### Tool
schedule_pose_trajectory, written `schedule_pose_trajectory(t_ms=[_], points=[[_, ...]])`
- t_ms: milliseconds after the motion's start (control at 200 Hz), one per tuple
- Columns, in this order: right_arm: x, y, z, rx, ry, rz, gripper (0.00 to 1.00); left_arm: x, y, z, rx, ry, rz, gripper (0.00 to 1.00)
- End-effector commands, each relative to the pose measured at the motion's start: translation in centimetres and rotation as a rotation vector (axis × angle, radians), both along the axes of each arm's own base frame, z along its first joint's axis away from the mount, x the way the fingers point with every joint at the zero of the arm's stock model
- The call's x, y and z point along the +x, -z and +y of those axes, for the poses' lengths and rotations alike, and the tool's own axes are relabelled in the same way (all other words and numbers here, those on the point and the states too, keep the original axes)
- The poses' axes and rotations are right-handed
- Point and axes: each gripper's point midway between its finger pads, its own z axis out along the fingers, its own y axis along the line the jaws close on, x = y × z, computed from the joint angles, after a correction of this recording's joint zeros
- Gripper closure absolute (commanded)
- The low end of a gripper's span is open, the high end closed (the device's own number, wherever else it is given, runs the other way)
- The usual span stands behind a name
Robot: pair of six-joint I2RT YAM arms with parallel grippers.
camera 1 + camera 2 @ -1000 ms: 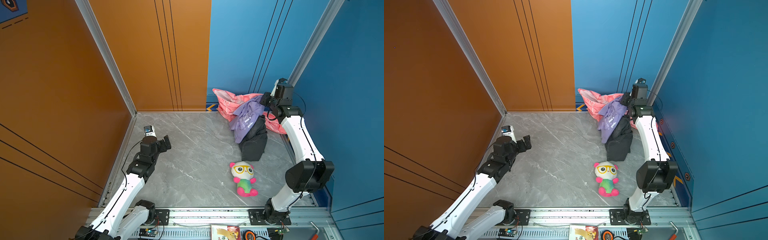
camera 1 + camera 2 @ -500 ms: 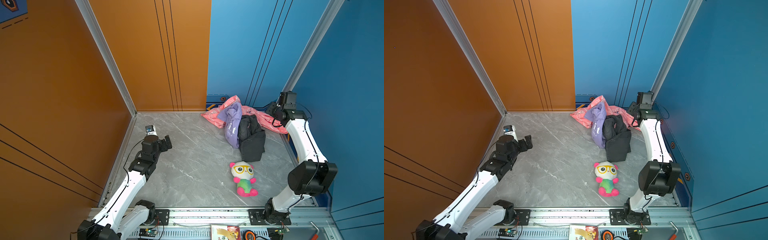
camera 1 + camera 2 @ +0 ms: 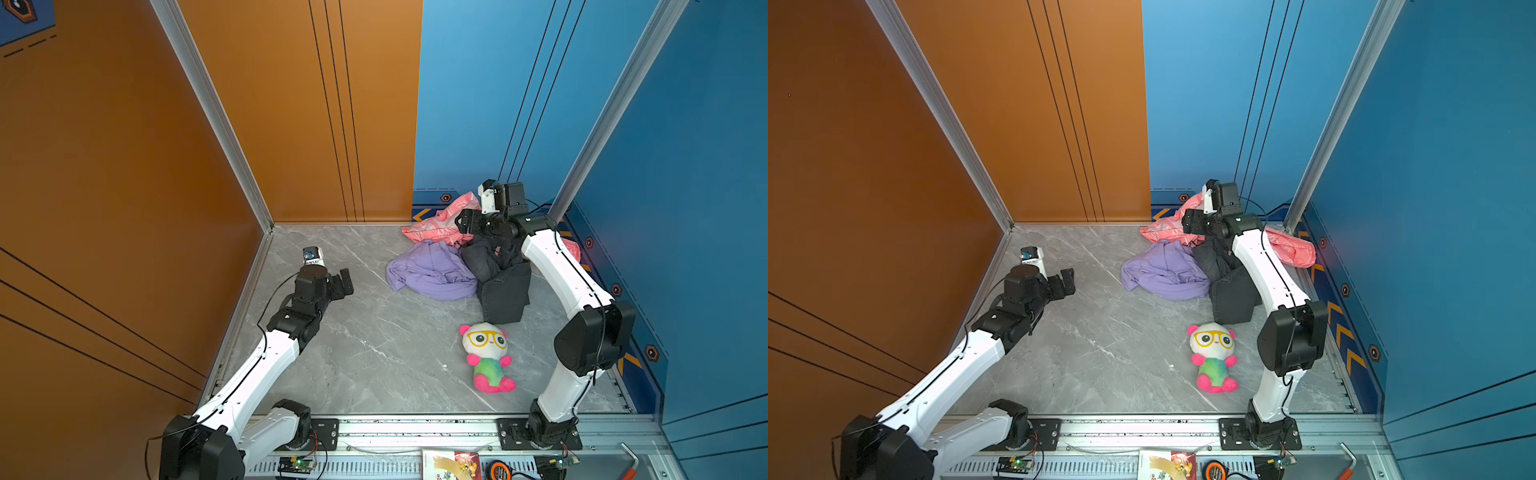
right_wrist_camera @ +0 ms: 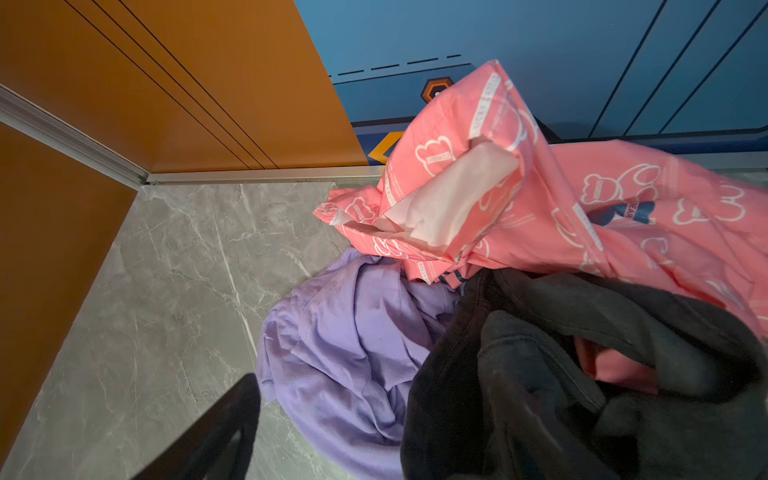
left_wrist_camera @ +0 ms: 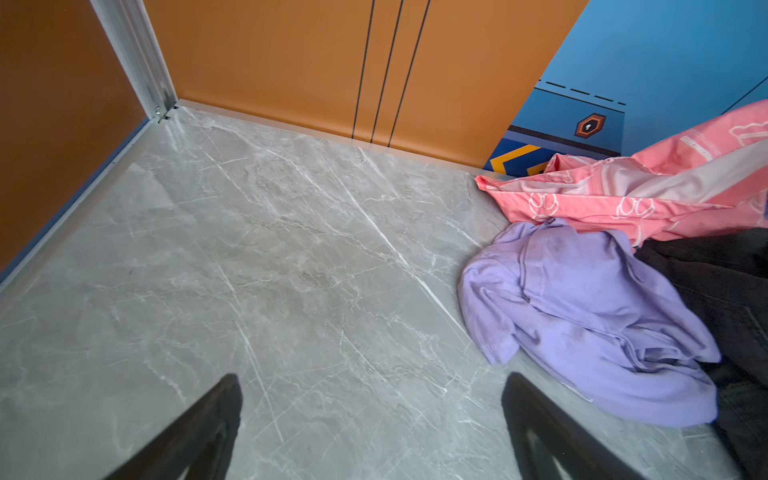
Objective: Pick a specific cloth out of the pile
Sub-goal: 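Reach the left gripper to the lavender shirt while the right holds the garment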
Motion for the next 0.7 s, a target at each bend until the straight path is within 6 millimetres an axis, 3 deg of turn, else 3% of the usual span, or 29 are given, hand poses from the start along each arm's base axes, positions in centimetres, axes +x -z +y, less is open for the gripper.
schedule_pose_trajectory(t_ms=[0,140,300,320,400,561,581,696], points=[[0.1,-2.3,0.1,-0.012,-0.037,-0.054,0.10,1.2,-1.2,-3.2,-0.089,0.086,-0.020,0.01],[0.0,-3.5,-0.1,-0.025,-0.040,-0.086,0.00,3.0,-0.3,-6.8,-0.144,0.145,0.024,0.00],[-0.5,-3.8,-0.3,-0.026,-0.039,-0.091,0.00,5.4,1.9,-10.3,-0.188,0.153,0.106,0.01],[-0.6,-3.8,-0.3,-0.027,-0.039,-0.091,0.00,6.2,1.0,-10.7,-0.209,0.149,0.091,0.01],[-1.0,-3.8,-0.4,-0.029,-0.039,-0.088,0.00,7.4,2.5,-11.6,-0.255,0.117,0.137,0.03],[-2.0,-3.8,-0.5,-0.026,-0.038,-0.086,0.00,9.4,5.5,-13.5,-0.299,0.096,0.215,0.12],[-2.3,-2.7,-0.6,-0.030,-0.036,-0.059,0.00,9.6,5.9,-13.9,-0.304,0.100,0.225,0.13],[-3.0,-2.0,-0.9,-0.034,-0.031,-0.043,0.00,10.4,7.8,-15.4,-0.338,0.088,0.295,0.24]])
